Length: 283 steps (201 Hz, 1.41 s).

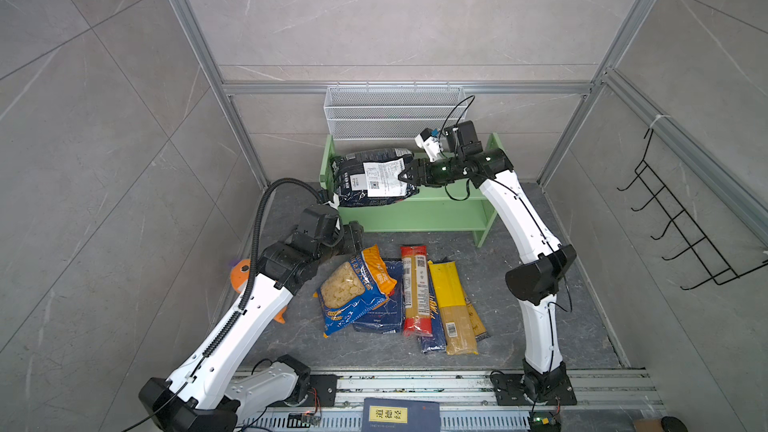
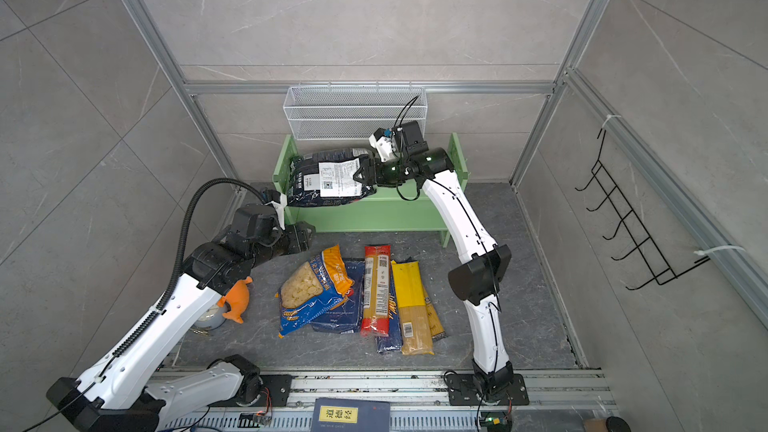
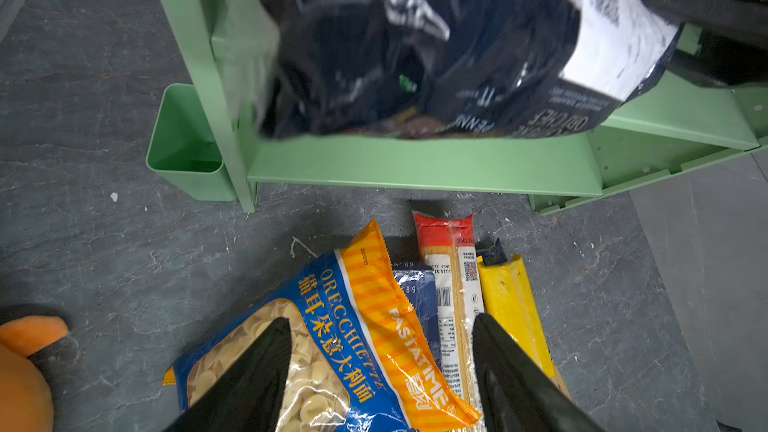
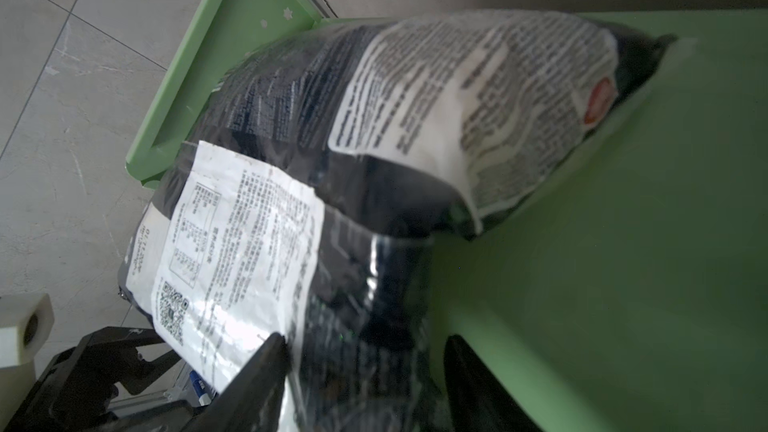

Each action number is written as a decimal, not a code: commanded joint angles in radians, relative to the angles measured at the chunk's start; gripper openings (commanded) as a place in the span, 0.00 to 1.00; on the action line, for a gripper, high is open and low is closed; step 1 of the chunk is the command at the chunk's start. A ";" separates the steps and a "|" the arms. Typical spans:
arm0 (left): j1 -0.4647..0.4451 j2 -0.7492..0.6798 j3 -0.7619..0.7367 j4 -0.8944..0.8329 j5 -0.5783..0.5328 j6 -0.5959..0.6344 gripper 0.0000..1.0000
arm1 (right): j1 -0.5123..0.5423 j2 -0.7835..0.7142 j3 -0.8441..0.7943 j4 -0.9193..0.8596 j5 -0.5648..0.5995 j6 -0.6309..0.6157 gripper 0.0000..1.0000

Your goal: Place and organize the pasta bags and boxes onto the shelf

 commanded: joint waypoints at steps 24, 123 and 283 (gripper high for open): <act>0.084 0.054 0.066 0.095 0.074 0.028 0.56 | -0.004 -0.123 -0.201 0.069 0.045 -0.020 0.49; 0.181 0.202 0.150 0.177 0.144 0.003 0.30 | -0.006 -0.020 -0.061 0.023 0.047 -0.020 0.27; 0.220 0.151 0.107 0.120 0.183 -0.039 0.69 | -0.035 -0.143 -0.217 0.097 0.031 -0.029 0.75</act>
